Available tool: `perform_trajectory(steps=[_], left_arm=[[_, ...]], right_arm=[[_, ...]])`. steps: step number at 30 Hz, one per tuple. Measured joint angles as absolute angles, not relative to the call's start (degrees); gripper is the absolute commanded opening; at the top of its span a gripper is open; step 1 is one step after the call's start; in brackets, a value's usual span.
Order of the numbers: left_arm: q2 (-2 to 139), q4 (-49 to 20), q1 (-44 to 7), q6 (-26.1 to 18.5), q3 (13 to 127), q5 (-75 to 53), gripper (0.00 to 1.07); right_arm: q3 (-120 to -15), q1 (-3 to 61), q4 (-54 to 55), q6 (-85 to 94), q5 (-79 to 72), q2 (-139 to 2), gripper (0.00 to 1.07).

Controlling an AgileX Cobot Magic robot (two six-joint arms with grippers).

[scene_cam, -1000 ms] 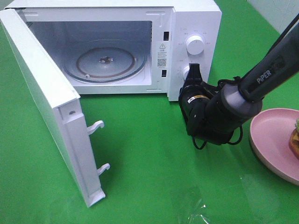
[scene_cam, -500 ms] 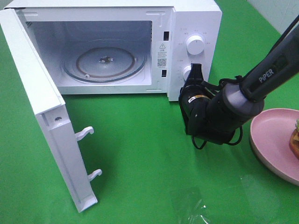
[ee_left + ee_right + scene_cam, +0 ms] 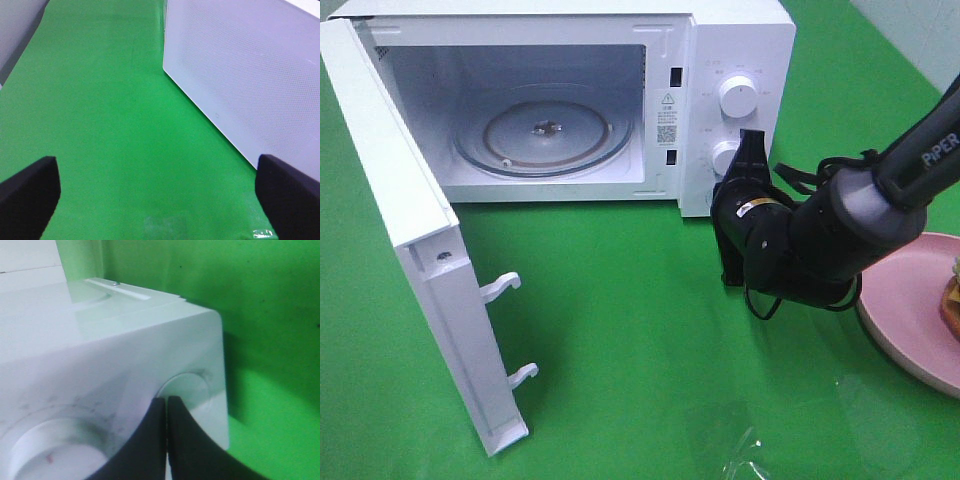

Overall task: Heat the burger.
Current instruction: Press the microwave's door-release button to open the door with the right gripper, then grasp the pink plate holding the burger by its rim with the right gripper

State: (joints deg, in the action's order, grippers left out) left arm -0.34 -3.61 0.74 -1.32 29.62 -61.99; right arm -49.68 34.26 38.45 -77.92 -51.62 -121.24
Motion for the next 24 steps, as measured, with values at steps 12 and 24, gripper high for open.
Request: perform_trajectory(steps=[12,24], left_arm=[[-0.34,-3.61,0.74,-1.32,29.62,-61.99,0.98],[-0.34,-3.61,0.74,-1.32,29.62,-61.99,0.98]], right_arm=[[-42.11,34.26,35.29,-76.2,-46.47,-113.04,0.0],[-37.36,34.26,27.16,-63.83,-35.92,-104.45,0.02]])
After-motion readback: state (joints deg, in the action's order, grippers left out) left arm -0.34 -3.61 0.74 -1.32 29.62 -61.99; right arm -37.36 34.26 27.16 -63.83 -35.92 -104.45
